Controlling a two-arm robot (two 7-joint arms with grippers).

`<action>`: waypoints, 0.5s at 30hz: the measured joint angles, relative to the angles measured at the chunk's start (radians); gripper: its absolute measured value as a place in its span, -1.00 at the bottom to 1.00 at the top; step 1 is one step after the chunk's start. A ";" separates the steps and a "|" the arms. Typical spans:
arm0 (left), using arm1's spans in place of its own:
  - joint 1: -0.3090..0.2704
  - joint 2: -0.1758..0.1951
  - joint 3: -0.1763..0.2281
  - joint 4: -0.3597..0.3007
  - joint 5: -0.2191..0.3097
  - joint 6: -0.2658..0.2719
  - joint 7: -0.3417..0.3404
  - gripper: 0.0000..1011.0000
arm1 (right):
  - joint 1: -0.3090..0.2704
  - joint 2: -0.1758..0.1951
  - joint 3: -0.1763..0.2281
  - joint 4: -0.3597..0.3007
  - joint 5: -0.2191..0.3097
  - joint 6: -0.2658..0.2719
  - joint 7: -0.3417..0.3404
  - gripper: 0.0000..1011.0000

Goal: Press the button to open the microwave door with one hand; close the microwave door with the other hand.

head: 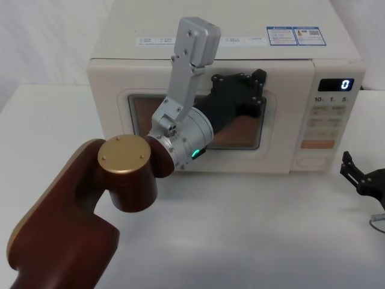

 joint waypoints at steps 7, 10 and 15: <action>0.004 -0.015 -0.015 0.008 0.013 0.008 0.000 -1.00 | 0.000 0.000 0.000 0.000 0.000 0.000 0.000 0.98; 0.006 -0.020 -0.020 0.008 0.017 0.012 0.000 -1.00 | 0.000 0.000 0.000 0.000 0.000 0.000 0.000 0.98; 0.016 -0.018 -0.031 -0.008 0.005 0.008 -0.027 -1.00 | 0.000 0.000 0.000 0.000 0.000 0.000 0.000 0.98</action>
